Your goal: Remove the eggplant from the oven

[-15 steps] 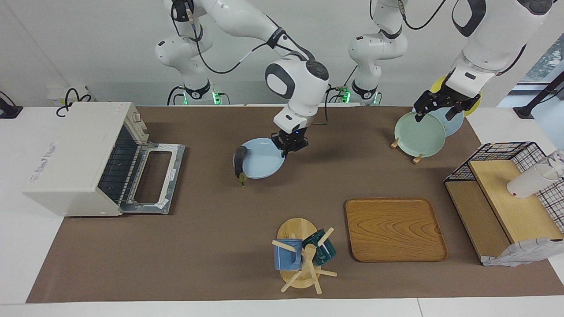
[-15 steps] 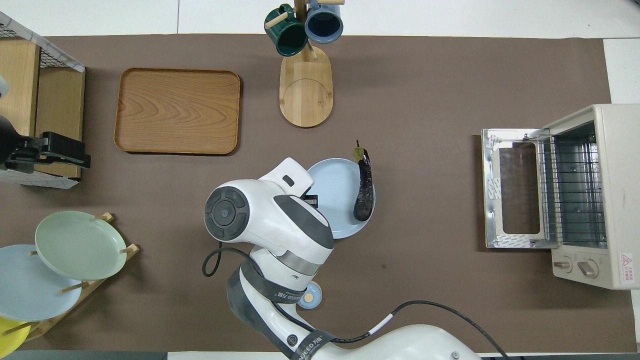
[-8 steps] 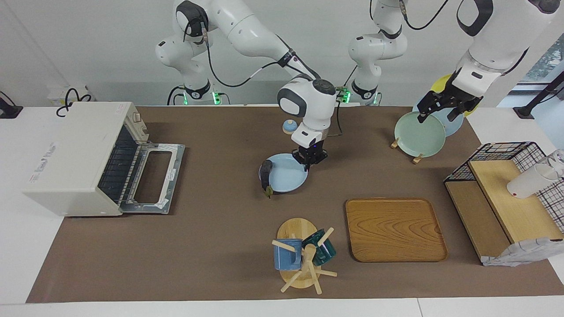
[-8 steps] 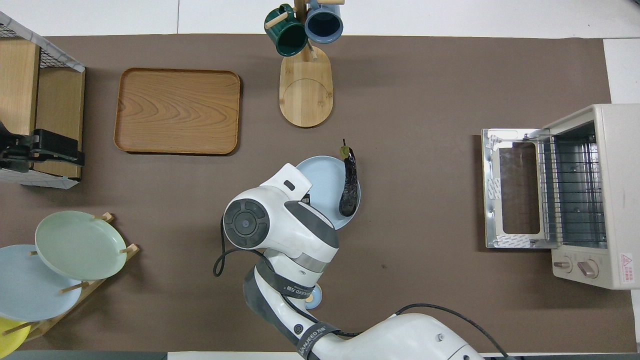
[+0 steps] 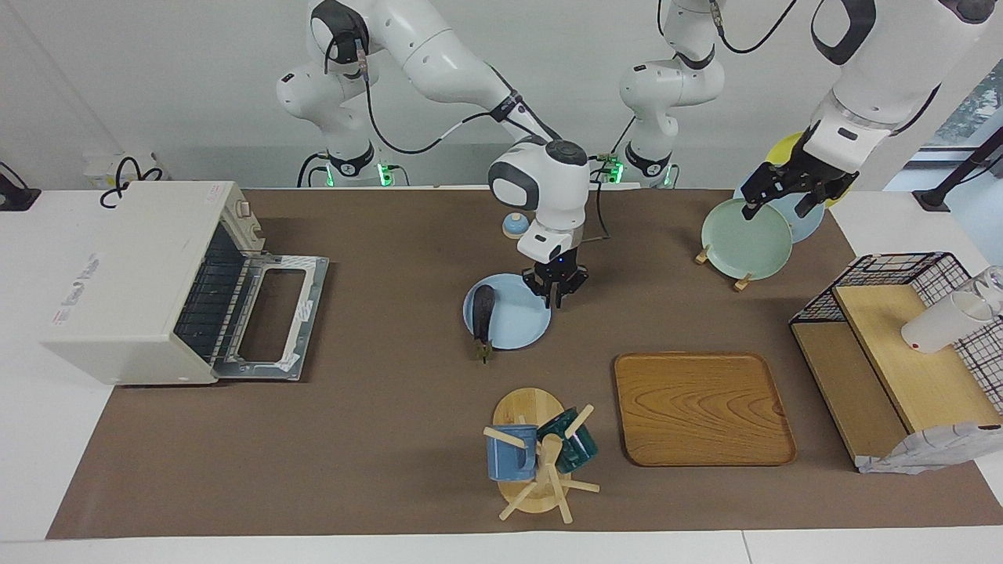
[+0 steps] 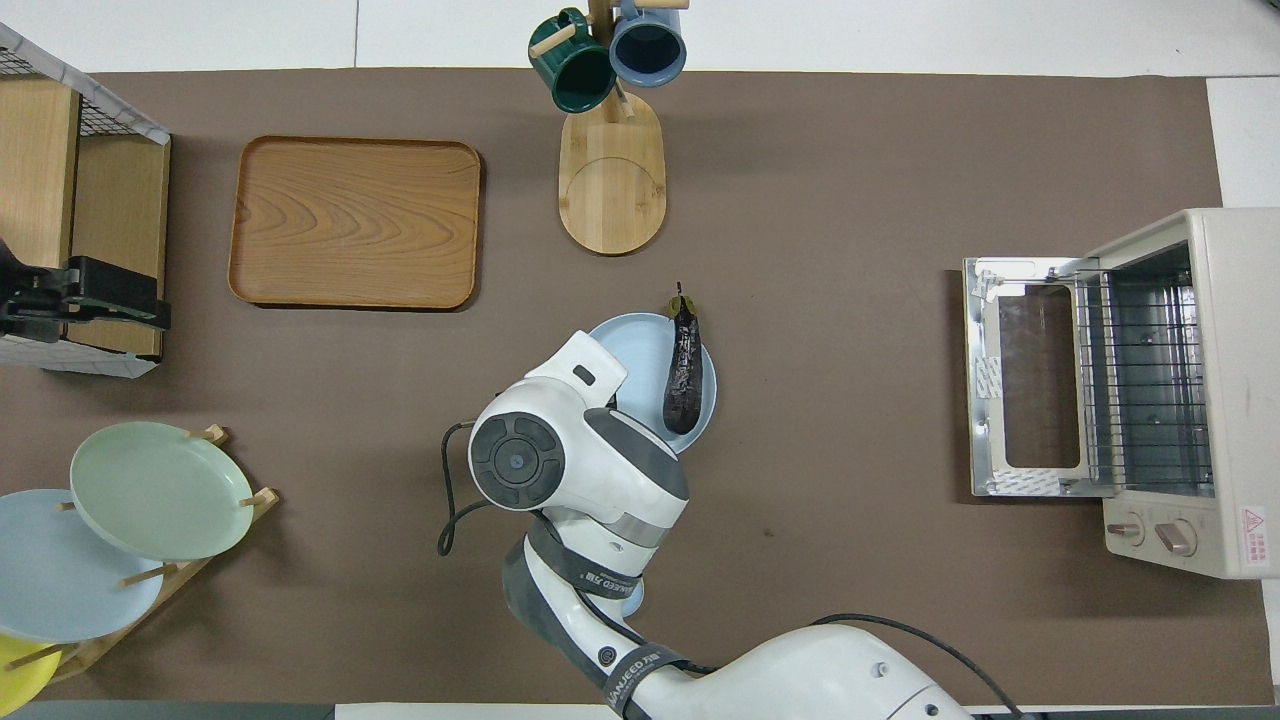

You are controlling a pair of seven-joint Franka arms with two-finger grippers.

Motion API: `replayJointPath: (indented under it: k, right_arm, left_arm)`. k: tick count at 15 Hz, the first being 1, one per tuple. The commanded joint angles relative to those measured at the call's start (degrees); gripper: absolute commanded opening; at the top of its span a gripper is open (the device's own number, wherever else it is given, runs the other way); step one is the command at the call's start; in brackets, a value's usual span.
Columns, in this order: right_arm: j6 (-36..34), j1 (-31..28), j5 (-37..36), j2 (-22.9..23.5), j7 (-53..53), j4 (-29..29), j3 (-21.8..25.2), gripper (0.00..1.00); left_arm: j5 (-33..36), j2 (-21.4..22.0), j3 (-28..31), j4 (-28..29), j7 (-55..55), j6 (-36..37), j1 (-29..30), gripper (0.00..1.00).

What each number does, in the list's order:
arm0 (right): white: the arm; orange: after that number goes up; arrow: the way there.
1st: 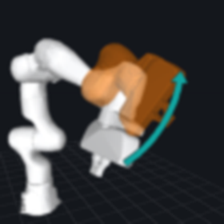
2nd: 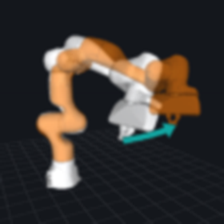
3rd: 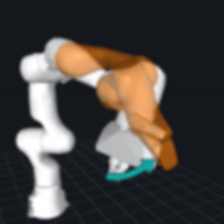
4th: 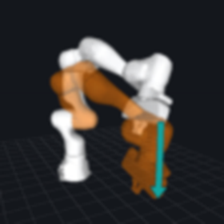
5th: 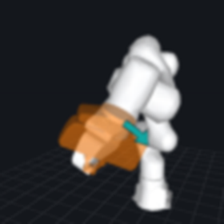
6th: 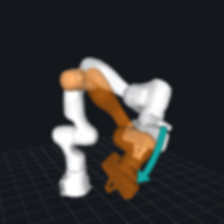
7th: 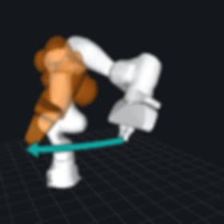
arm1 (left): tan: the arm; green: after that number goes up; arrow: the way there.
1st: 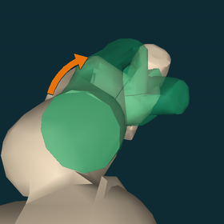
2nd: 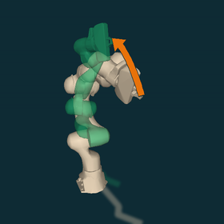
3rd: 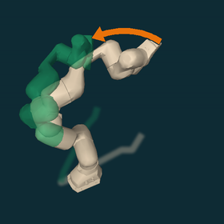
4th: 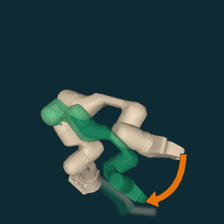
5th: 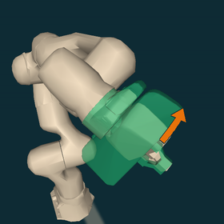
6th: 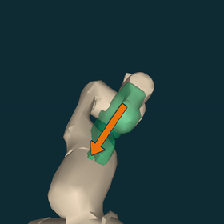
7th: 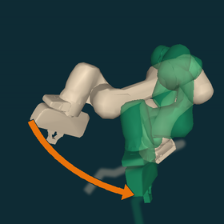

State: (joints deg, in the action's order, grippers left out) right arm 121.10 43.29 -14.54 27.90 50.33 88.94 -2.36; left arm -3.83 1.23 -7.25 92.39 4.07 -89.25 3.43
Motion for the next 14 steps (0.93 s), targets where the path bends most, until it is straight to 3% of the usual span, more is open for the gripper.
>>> replayJointPath:
  k: [1, 3, 7, 9, 14]
  right_arm:
    - [-7.08, -4.86, 0.39, -4.41, -7.41, -0.88, -0.10, 0.23]
    - [-11.66, -9.60, 0.57, -7.49, -12.60, 1.39, -0.10, 0.17]
    - [-10.36, -17.60, 0.39, -12.60, -18.40, 13.25, 0.07, 0.01]
    - [-7.91, -24.10, 0.39, -13.40, -23.58, 17.21, -0.02, 0.00]
    - [3.94, -33.16, -0.04, -16.03, -27.82, 28.90, 0.07, 0.00]
  left_arm:
    - [-2.14, 0.53, 0.04, 1.13, -0.46, -1.36, -0.09, 1.00]
    - [-3.20, -0.17, -0.57, 1.13, -0.11, -2.32, -0.52, 1.00]
    - [-5.48, -1.93, -0.57, 2.26, 3.56, -6.62, -7.37, 1.00]
    - [-7.59, -2.46, -0.49, 4.98, 6.03, -11.53, -11.67, 1.00]
    - [-7.68, -7.99, -0.40, 9.38, 16.05, -25.24, -25.81, 1.00]
